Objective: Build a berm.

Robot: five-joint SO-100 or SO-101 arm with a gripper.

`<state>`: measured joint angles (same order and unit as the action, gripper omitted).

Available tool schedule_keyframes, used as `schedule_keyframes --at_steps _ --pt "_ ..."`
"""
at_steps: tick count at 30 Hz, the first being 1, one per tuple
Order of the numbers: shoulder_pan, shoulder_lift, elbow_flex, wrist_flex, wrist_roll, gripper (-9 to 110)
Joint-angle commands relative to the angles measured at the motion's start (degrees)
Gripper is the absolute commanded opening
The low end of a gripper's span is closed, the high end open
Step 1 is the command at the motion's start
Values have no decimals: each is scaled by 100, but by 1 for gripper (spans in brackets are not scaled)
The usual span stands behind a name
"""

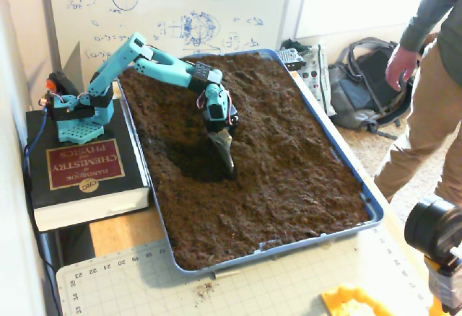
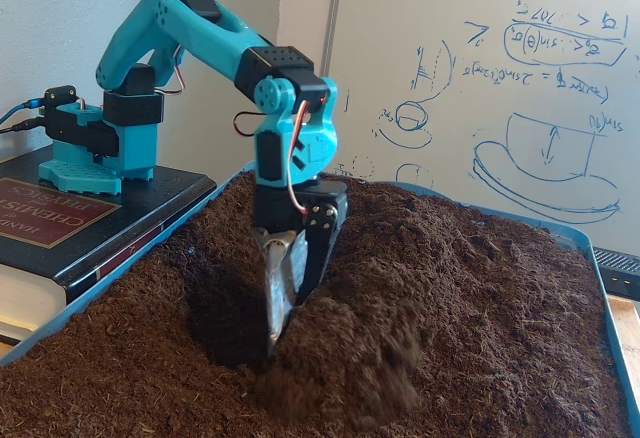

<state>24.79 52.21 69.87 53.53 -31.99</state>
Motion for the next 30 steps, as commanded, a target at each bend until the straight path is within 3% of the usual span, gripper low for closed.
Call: schedule_keyframes --at_steps 1,13,23,30 --pt "-264 545 -633 -167 246 1" --pt "-554 1292 -615 -132 756 1" --pt "-615 1916 -712 844 773 1" --pt "-615 2646 -729 861 1187 1"
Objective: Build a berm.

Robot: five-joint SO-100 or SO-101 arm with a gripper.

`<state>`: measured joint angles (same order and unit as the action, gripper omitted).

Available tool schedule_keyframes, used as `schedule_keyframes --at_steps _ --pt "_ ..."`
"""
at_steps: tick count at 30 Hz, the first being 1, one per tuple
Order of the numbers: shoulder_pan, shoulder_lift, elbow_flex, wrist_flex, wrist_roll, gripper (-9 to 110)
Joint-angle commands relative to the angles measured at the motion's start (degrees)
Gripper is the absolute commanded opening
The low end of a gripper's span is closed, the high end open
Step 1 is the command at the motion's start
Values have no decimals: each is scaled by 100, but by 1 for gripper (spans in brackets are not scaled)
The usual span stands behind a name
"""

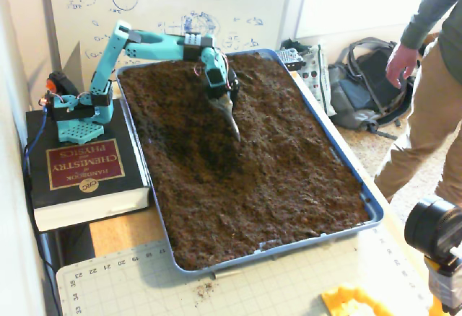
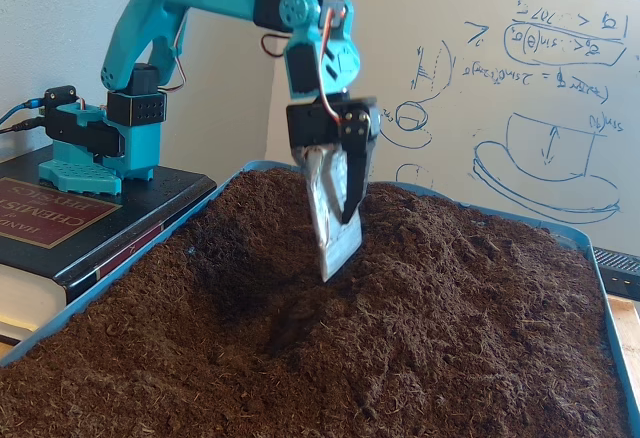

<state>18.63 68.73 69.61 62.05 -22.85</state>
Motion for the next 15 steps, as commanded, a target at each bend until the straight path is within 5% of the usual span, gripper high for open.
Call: schedule_keyframes --at_steps 1,15 --pt "-9 1046 -703 0 431 1" --pt "-1670 844 -958 -1890 2663 1"
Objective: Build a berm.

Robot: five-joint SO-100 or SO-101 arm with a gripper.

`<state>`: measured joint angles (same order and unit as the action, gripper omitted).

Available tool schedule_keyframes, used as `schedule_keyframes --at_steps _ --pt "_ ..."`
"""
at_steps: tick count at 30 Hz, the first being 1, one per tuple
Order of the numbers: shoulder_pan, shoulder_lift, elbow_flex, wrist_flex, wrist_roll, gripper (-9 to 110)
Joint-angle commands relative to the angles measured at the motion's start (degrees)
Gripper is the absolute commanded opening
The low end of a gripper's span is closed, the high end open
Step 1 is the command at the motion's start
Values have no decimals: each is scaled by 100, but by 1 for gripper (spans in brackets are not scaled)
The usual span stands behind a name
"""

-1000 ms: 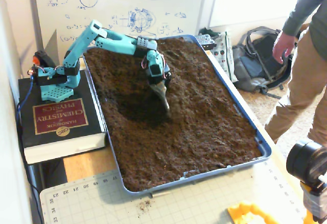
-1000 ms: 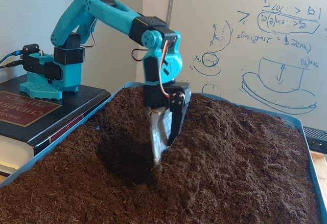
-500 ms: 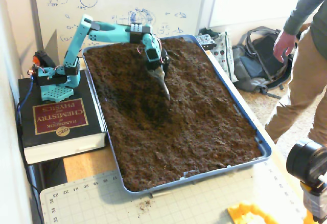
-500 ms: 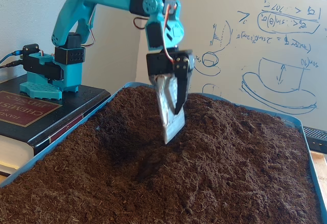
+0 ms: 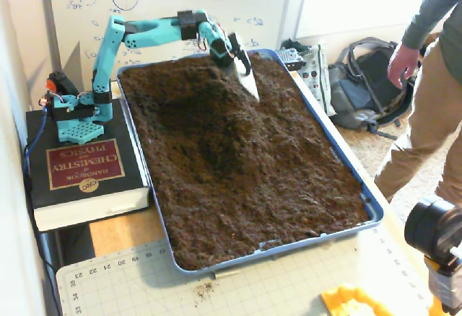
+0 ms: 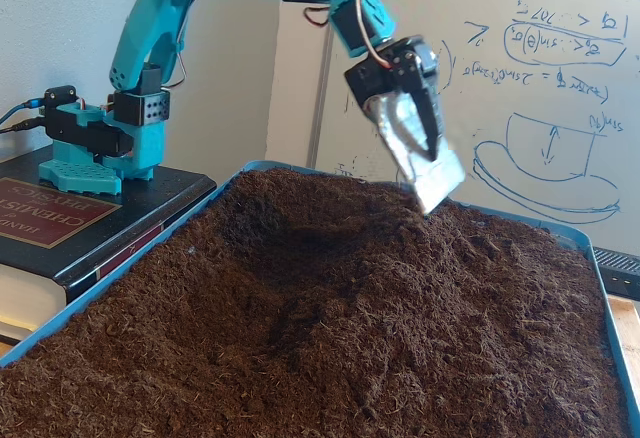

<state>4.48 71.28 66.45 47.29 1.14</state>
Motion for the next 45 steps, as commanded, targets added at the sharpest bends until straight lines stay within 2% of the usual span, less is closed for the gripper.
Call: schedule_keyframes --at_steps 1,12,16,37,45 --pt "-343 580 -598 -554 264 1" --pt "-2057 -773 -659 -2312 387 1" --pt "-2355 -1433 -659 -3050 694 1" --pt "-2285 -2971 -659 -5889 958 1" --pt "-1942 -3085 -633 -6021 870 1"
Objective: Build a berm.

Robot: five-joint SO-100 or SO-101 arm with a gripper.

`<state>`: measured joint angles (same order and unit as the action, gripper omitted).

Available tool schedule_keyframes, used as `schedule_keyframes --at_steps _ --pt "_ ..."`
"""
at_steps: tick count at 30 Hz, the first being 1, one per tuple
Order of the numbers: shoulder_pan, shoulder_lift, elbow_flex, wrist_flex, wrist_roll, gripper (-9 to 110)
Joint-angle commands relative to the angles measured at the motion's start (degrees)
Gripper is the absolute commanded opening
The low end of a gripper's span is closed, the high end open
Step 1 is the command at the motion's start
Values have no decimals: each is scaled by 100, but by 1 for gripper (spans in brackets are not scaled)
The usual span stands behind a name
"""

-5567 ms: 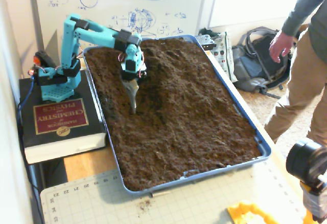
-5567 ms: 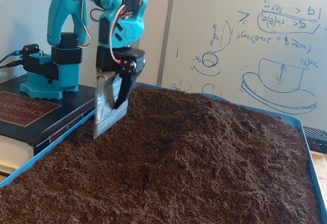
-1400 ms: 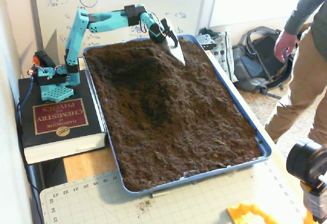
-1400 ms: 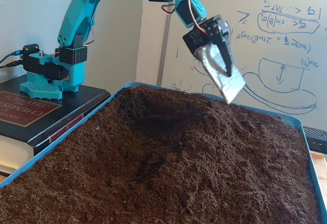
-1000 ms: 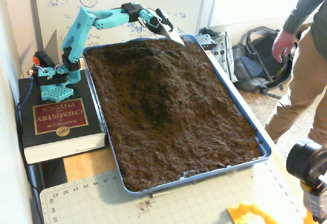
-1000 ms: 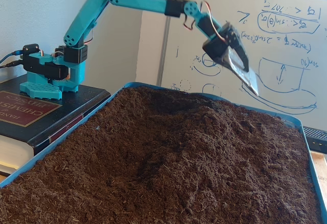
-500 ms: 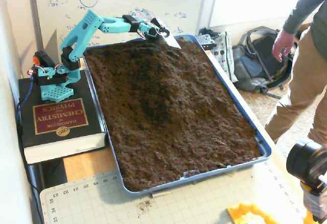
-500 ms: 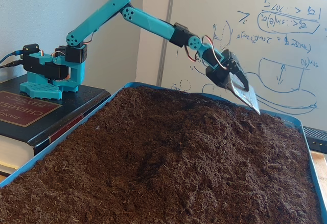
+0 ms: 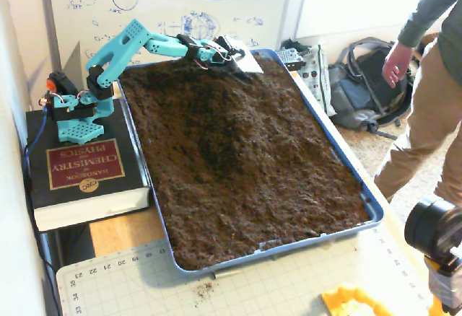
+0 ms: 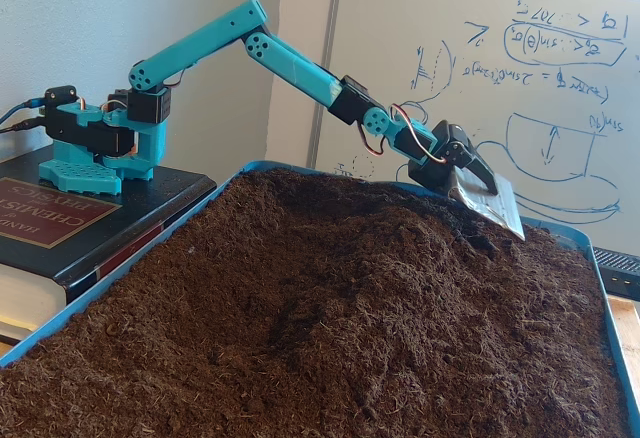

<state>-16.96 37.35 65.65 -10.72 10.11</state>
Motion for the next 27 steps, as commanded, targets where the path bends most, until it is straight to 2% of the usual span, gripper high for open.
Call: schedule_keyframes --at_steps 1,14,20,27 --pt "237 299 -554 -211 -26 1" --pt "589 70 -466 -211 -62 1" --pt "624 -475 -466 -211 -624 1" --pt "571 -606 -448 62 -686 1"
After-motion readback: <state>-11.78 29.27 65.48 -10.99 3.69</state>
